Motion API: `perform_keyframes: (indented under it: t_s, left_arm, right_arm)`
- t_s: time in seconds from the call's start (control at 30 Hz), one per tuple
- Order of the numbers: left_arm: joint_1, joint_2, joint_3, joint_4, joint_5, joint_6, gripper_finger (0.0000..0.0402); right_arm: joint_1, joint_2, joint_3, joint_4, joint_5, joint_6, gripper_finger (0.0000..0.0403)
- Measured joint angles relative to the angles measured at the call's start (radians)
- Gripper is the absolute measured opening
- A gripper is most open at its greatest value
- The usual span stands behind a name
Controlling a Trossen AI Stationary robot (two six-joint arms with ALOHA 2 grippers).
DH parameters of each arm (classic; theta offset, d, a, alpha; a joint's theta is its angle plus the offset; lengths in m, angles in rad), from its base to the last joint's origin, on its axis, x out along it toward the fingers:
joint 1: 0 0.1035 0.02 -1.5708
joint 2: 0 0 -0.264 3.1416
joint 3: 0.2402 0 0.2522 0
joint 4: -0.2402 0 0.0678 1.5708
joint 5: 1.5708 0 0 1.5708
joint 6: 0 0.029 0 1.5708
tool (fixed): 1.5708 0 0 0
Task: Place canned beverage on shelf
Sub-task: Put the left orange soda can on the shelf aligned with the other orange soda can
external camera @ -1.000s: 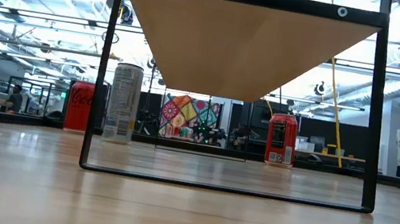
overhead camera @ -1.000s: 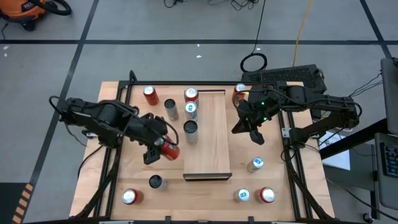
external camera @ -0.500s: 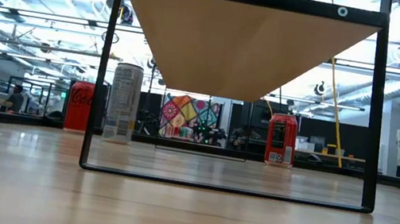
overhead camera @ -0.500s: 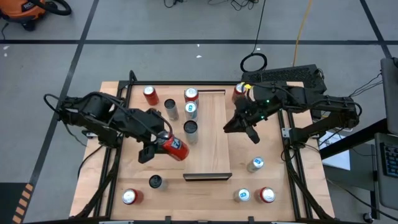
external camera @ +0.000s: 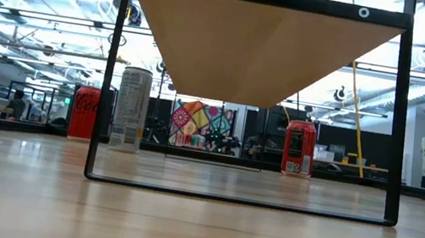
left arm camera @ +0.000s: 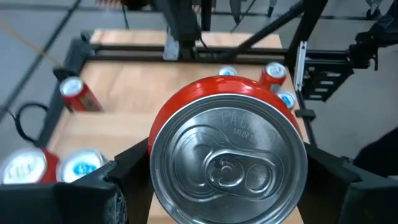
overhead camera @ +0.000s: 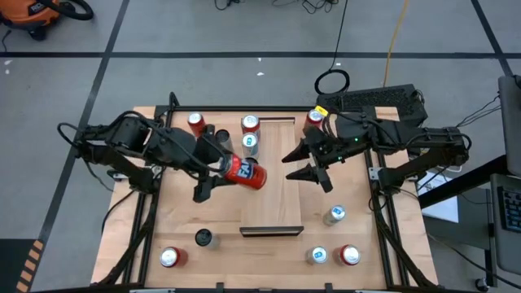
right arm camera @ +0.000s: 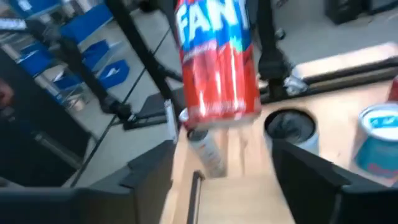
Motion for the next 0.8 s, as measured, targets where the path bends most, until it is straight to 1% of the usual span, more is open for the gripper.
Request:
perform_keyframes:
  t_s: [0.13, 0.2, 0.3, 0.37, 0.43, 0.5, 0.6, 0.8]
  left_arm:
    - [0.025, 0.009, 0.000, 0.028, 0.004, 0.073, 0.0286]
    - [0.038, 0.014, 0.000, 0.062, 0.006, 0.108, 0.0286]
    - [0.059, 0.030, 0.000, 0.093, 0.015, 0.145, 0.0286]
    - [0.067, 0.038, 0.000, 0.136, 0.033, 0.182, 0.0286]
    - [0.071, 0.052, 0.000, 0.134, 0.040, 0.200, 0.0286]
    - [0.077, 0.063, 0.000, 0.138, 0.052, 0.217, 0.0286]
    - [0.080, 0.080, 0.000, 0.142, 0.052, 0.218, 0.0286]
    - [0.091, 0.112, 0.000, 0.171, 0.052, 0.234, 0.0286]
  right_arm:
    - [0.012, 0.005, 0.000, 0.079, 0.065, -0.024, 0.0304]
    - [0.013, 0.009, 0.000, 0.121, 0.067, -0.031, 0.0326]
    - [0.012, 0.025, 0.005, 0.163, 0.069, -0.017, 0.0345]
    - [0.012, 0.037, 0.022, 0.147, 0.070, -0.021, 0.0349]
    - [0.012, 0.052, 0.051, 0.138, 0.078, -0.033, 0.0350]
    - [0.012, 0.065, 0.089, 0.079, 0.096, -0.051, 0.0350]
    - [0.008, 0.093, 0.147, -0.017, 0.095, -0.075, 0.0350]
    - [0.008, 0.143, 0.227, -0.172, 0.071, -0.100, 0.0350]
